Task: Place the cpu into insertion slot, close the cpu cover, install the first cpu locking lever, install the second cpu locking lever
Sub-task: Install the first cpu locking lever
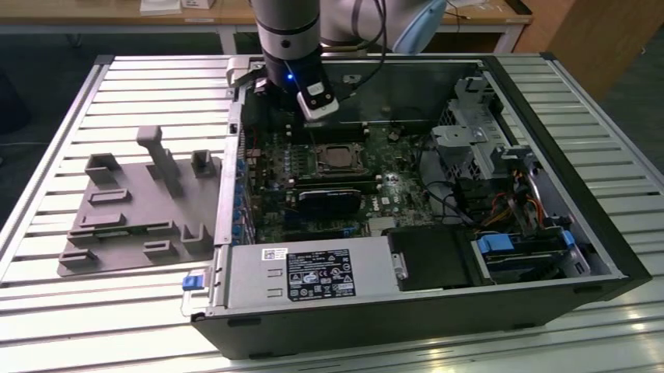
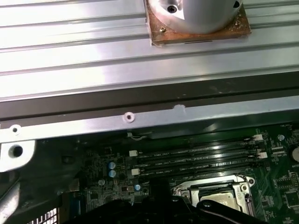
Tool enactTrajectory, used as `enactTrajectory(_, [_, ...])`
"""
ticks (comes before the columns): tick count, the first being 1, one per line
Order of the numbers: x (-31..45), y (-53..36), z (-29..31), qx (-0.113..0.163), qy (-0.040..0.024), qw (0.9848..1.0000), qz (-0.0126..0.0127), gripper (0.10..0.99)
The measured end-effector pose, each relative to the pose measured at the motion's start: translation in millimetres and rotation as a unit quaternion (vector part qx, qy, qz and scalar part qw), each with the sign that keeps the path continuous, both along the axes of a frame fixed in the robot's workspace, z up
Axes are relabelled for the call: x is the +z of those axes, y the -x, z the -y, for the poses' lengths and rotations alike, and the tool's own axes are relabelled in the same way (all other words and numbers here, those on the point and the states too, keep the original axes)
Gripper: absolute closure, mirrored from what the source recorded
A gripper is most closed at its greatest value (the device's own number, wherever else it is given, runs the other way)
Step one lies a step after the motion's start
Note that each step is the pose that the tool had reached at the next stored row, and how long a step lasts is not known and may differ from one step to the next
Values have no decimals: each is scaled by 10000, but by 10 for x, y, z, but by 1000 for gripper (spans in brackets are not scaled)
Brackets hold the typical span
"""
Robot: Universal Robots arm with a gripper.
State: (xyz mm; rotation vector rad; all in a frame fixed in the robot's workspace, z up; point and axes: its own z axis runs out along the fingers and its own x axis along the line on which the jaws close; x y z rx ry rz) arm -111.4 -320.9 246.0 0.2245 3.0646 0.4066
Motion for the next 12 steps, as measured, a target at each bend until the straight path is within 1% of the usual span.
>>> enactTrajectory(8, [0, -210, 0, 0, 0, 10000, 0, 984])
enactTrajectory(12, [0, -297, 0, 0, 0, 10000, 0, 984])
